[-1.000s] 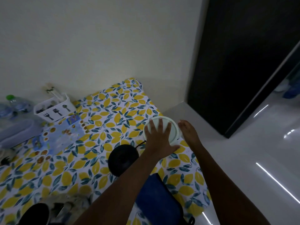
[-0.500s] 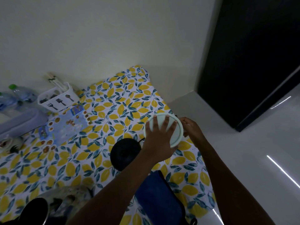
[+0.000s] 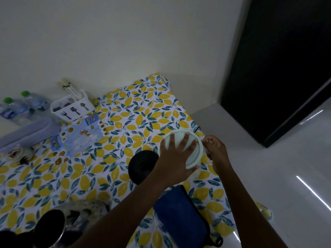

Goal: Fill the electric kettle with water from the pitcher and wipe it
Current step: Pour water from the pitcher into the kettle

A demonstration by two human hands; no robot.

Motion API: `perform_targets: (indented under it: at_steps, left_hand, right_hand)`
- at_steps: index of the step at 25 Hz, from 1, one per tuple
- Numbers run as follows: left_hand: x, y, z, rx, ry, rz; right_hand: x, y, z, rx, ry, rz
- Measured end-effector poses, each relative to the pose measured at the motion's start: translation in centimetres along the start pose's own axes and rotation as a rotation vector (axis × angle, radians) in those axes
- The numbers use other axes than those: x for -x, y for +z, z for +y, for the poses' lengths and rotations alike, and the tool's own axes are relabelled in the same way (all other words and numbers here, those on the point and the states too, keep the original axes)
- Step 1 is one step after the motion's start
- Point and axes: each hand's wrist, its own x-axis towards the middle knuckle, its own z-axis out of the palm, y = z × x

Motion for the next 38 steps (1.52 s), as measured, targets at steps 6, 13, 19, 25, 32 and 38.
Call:
perform_targets:
  at_steps: [6, 13, 19, 25, 32, 38]
  left_hand:
    - [6.8, -2.5, -1.0, 0.01, -0.094, 0.096]
    - [16.9, -5.0, -4.9, 0.008, -0.25, 0.196]
    - [24.2, -5.4, -6.7, 0.089, -0.425, 0.227]
    - [27.9, -5.6, -8.2, 0.299, -0.505, 0.306]
    - [29.4, -5.1, -9.6, 0.416, -0.563, 0.359]
    - [29.9, -5.4, -8.9, 0.551, -0.605, 0.432]
  right_hand:
    - [5.0, 3.8, -2.8, 0.043, -0.069, -0.129]
    - [11.5, 12.4, -5.8, 0.098, -0.127, -0.274]
    - [16.1, 18.7, -6.9, 0.219, -0.183, -0.364]
    - [18.4, 23.5, -8.5, 0.427, -0.252, -0.379]
    - [19.7, 26.5, -10.0, 0.563, -0.337, -0.374]
    - [20.1, 27.4, -10.5, 0.677, -0.37, -0.37]
